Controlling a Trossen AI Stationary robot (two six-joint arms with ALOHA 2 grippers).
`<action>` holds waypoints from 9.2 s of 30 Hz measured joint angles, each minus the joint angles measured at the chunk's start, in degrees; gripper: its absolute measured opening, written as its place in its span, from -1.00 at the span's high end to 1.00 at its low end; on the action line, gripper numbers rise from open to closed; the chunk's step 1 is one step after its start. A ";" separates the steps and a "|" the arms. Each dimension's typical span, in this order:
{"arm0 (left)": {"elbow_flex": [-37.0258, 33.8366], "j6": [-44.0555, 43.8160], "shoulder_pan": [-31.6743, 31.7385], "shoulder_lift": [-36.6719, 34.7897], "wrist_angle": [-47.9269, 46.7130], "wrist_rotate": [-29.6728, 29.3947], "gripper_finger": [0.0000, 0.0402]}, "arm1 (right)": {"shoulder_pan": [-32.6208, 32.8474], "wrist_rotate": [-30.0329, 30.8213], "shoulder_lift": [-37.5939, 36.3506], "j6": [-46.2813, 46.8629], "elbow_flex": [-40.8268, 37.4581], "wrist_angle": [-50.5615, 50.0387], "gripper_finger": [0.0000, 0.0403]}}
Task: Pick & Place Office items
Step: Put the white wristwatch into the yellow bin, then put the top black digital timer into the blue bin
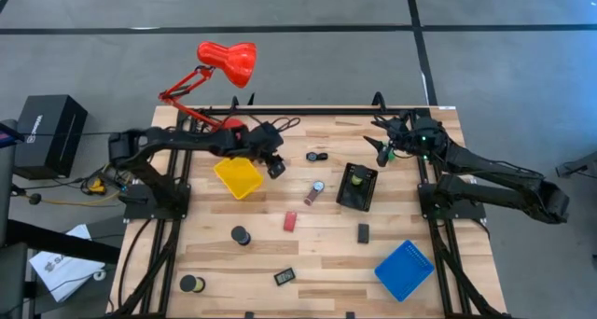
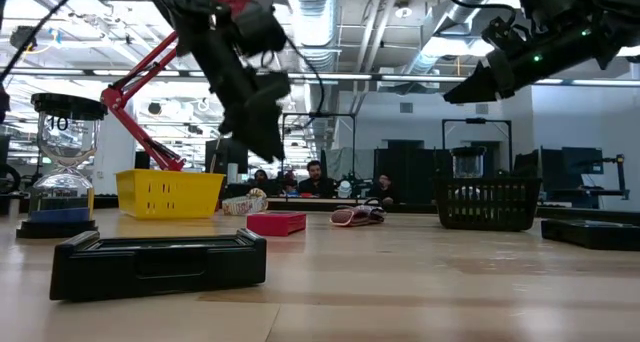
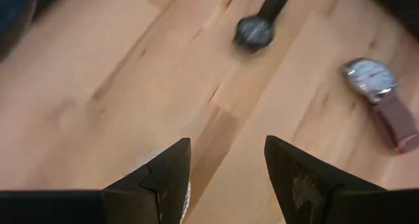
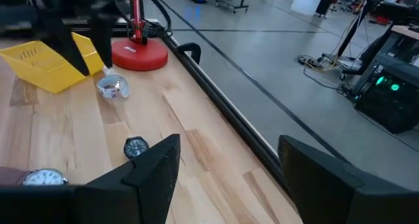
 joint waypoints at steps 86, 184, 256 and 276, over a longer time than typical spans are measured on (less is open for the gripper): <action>-6.86 -2.76 2.48 8.40 9.11 -6.09 0.40 | -0.09 0.18 -0.02 -4.52 0.00 -0.52 -0.24; -21.64 -23.72 -13.59 -21.18 1.57 -18.69 0.39 | 6.78 0.05 0.00 3.13 0.00 2.05 -0.24; -21.59 -19.20 -30.64 -21.17 34.01 -18.68 0.39 | 6.82 0.23 0.42 24.28 0.68 4.31 -0.24; -21.59 -19.18 -29.98 -21.18 33.90 -18.69 0.39 | 44.19 8.95 13.65 51.84 29.37 -34.14 -0.24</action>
